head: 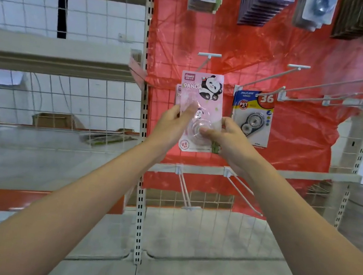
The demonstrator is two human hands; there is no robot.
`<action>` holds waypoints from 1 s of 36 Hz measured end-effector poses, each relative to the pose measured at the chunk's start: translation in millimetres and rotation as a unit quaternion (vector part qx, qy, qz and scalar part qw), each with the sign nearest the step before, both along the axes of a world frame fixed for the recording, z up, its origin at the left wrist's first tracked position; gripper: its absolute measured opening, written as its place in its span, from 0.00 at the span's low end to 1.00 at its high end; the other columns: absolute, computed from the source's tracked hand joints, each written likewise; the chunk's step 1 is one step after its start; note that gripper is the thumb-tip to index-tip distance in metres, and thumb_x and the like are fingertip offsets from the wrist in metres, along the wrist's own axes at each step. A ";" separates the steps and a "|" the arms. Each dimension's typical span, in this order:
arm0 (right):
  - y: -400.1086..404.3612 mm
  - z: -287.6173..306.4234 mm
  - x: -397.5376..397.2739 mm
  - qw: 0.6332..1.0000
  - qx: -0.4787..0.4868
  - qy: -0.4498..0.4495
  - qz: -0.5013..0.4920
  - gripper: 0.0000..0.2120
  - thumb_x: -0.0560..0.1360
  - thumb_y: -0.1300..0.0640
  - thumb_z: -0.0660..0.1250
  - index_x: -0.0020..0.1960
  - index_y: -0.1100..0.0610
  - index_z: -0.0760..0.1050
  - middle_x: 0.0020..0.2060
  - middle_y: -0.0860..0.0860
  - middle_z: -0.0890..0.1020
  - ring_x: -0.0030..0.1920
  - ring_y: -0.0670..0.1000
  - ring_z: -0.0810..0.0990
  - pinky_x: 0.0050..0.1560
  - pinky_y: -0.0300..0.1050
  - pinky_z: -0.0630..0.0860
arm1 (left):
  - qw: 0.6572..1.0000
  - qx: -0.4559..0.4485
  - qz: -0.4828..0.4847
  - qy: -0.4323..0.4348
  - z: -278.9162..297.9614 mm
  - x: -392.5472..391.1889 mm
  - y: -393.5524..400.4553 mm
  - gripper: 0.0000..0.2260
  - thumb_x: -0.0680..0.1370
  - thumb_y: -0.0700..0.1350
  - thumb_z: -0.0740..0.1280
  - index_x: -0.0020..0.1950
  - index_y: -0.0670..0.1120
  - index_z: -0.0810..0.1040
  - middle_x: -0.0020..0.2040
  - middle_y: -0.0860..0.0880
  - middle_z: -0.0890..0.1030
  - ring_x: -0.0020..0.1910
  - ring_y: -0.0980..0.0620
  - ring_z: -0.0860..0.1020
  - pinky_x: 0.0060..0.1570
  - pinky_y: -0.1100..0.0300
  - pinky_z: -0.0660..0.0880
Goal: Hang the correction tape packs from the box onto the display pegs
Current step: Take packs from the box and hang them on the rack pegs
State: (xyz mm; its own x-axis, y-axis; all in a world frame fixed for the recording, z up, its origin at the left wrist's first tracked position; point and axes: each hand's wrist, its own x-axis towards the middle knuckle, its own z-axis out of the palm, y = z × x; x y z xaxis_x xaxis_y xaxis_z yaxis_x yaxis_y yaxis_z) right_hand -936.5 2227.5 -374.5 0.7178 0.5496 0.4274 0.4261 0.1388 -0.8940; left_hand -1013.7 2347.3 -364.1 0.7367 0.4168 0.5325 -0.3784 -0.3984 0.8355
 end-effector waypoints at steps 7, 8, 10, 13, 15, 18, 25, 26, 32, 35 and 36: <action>4.2 2.0 -1.4 1.000 -0.016 -0.004 -0.009 0.11 0.76 0.55 0.69 0.52 0.56 0.69 0.50 0.53 0.80 0.51 0.50 0.79 0.46 0.44 0.73 | 0.998 0.027 0.047 0.013 -6.5 7.4 5.5 0.23 0.76 0.52 0.69 0.68 0.43 0.72 0.62 0.46 0.78 0.61 0.47 0.76 0.62 0.51 0.73; 5.7 1.8 -1.0 1.000 -0.022 -0.005 -0.014 0.12 0.76 0.54 0.69 0.53 0.56 0.68 0.51 0.53 0.79 0.52 0.50 0.79 0.46 0.44 0.71 | 0.998 0.029 0.049 0.023 -6.5 7.1 5.4 0.23 0.76 0.54 0.69 0.66 0.42 0.73 0.62 0.45 0.78 0.61 0.46 0.76 0.61 0.50 0.73; 8.9 1.7 1.7 0.999 -0.035 -0.016 -0.034 0.15 0.76 0.52 0.69 0.56 0.57 0.67 0.55 0.55 0.78 0.56 0.52 0.78 0.49 0.45 0.71 | 0.997 0.039 0.055 0.036 -6.9 8.0 7.1 0.17 0.77 0.54 0.68 0.57 0.42 0.77 0.52 0.47 0.81 0.52 0.49 0.78 0.51 0.56 0.74; 13.5 0.9 5.8 0.995 -0.059 -0.048 -0.068 0.17 0.77 0.51 0.68 0.59 0.57 0.66 0.55 0.54 0.78 0.55 0.52 0.77 0.51 0.45 0.72 | 0.993 0.066 0.078 0.057 -7.2 12.5 9.3 0.12 0.78 0.51 0.66 0.39 0.46 0.74 0.34 0.51 0.75 0.33 0.54 0.71 0.32 0.63 0.65; 16.3 -1.2 8.8 0.989 -0.089 -0.068 -0.091 0.16 0.78 0.51 0.67 0.59 0.58 0.66 0.52 0.53 0.77 0.51 0.52 0.76 0.49 0.46 0.74 | 0.989 0.085 0.100 0.070 -6.9 17.5 11.4 0.15 0.79 0.51 0.66 0.36 0.46 0.70 0.31 0.52 0.69 0.30 0.54 0.67 0.29 0.62 0.62; 20.6 -4.5 12.1 0.980 -0.125 -0.089 -0.128 0.18 0.78 0.53 0.66 0.61 0.62 0.67 0.51 0.56 0.76 0.49 0.55 0.77 0.53 0.55 0.78 | 0.984 0.098 0.115 0.094 -5.0 28.6 17.0 0.14 0.79 0.51 0.65 0.38 0.45 0.70 0.33 0.51 0.69 0.33 0.52 0.69 0.30 0.61 0.62; 26.2 -21.4 19.7 0.939 -0.228 -0.171 -0.191 0.23 0.79 0.56 0.65 0.69 0.65 0.64 0.61 0.60 0.73 0.58 0.58 0.74 0.52 0.46 0.70 | 0.967 0.108 0.175 0.147 -1.9 55.9 34.0 0.17 0.80 0.52 0.64 0.56 0.38 0.74 0.37 0.49 0.70 0.36 0.51 0.70 0.32 0.60 0.65; 26.0 -25.5 20.4 0.934 -0.239 -0.183 -0.191 0.24 0.79 0.56 0.65 0.70 0.64 0.63 0.63 0.60 0.72 0.60 0.58 0.74 0.56 0.48 0.71 | 0.964 0.109 0.185 0.155 -1.2 58.1 34.4 0.13 0.80 0.52 0.63 0.48 0.41 0.73 0.36 0.50 0.68 0.33 0.54 0.68 0.31 0.62 0.64; 17.9 -45.5 24.5 0.891 -0.294 -0.280 -0.202 0.26 0.78 0.57 0.65 0.72 0.60 0.61 0.66 0.56 0.70 0.63 0.57 0.73 0.61 0.52 0.71 | 0.954 0.137 0.205 0.169 1.7 71.3 46.7 0.20 0.81 0.52 0.62 0.34 0.47 0.58 0.32 0.51 0.63 0.30 0.54 0.63 0.28 0.63 0.58; 11.7 -52.2 28.6 0.866 -0.320 -0.324 -0.206 0.26 0.78 0.57 0.65 0.73 0.60 0.61 0.66 0.56 0.70 0.64 0.57 0.71 0.60 0.51 0.71 | 0.950 0.147 0.217 0.169 1.8 79.2 54.7 0.13 0.81 0.51 0.63 0.45 0.43 0.69 0.34 0.49 0.66 0.31 0.53 0.66 0.32 0.59 0.63; 9.4 -53.6 29.4 0.861 -0.326 -0.330 -0.207 0.26 0.78 0.56 0.65 0.73 0.60 0.60 0.66 0.56 0.70 0.65 0.56 0.71 0.61 0.51 0.70 | 0.951 0.142 0.218 0.169 2.2 80.1 55.7 0.12 0.81 0.51 0.62 0.53 0.43 0.71 0.34 0.49 0.66 0.32 0.53 0.66 0.37 0.59 0.64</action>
State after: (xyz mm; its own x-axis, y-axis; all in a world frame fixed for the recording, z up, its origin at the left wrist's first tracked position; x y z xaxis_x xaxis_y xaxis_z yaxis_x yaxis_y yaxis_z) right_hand -907.1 2236.9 -428.0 0.6282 0.5825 0.5159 0.7641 -0.5868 -0.2680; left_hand -933.6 2403.0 -361.9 0.6754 0.5966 0.4334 0.1447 -0.6835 0.7154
